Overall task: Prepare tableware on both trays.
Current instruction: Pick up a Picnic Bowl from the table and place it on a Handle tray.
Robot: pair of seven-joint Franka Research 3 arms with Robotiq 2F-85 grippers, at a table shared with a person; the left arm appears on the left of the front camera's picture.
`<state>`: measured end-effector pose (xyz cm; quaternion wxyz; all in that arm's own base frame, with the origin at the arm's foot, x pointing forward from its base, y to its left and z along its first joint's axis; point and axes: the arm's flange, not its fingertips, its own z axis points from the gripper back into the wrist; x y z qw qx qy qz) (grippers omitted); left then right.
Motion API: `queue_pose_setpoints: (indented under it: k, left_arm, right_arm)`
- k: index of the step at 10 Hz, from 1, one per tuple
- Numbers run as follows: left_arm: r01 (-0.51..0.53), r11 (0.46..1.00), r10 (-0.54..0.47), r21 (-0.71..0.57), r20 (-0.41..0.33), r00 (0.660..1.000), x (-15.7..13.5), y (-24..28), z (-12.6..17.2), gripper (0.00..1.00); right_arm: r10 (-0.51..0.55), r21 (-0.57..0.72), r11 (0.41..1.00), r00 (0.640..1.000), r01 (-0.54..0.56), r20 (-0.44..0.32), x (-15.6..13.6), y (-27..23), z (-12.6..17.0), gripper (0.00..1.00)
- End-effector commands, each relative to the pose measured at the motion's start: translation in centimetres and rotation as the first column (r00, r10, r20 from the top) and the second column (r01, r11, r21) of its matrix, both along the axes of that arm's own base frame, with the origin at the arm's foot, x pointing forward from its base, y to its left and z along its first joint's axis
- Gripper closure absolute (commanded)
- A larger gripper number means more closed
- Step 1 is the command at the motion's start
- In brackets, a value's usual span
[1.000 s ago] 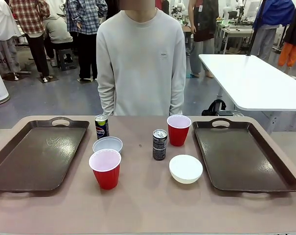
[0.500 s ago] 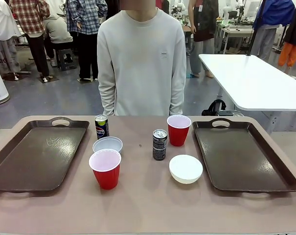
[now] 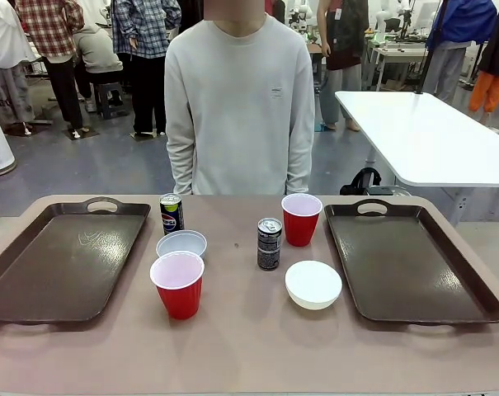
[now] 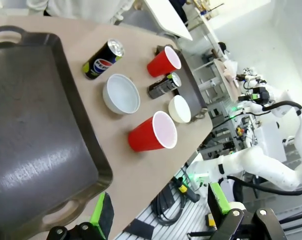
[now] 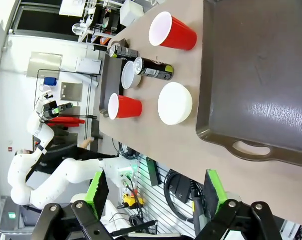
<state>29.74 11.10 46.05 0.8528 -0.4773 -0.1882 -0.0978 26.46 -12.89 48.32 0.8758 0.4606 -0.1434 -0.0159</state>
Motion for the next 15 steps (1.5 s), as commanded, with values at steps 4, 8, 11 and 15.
queue_pose_setpoints:
  k: [4, 8, 11, 15]
  left_arm:
    - [0.009, 1.0, -0.009, -0.016, 0.027, 1.0, 0.1, 0.1, -0.2, 0.0]
    - [-0.013, 0.951, 0.025, 0.308, -0.035, 0.999, 4.9, -6.9, 2.7, 0.0]
    - [0.013, 0.753, 0.023, 0.658, -0.046, 0.999, 11.5, -19.8, 4.7, 0.0]
    - [0.154, 0.519, 0.04, 0.841, -0.204, 0.978, 17.7, -32.2, -0.5, 0.0]
  right_arm:
    - [0.004, 0.023, 1.0, 1.0, -0.005, 0.006, 0.1, 0.1, -0.2, 0.0]
    - [0.004, 0.023, 1.0, 1.0, -0.005, 0.006, 0.1, 0.1, -0.2, 0.0]
    - [0.004, 0.023, 1.0, 1.0, -0.005, 0.006, 0.1, 0.1, -0.2, 0.0]
    - [0.004, 0.023, 1.0, 1.0, -0.005, 0.006, 0.1, 0.1, -0.2, 0.0]
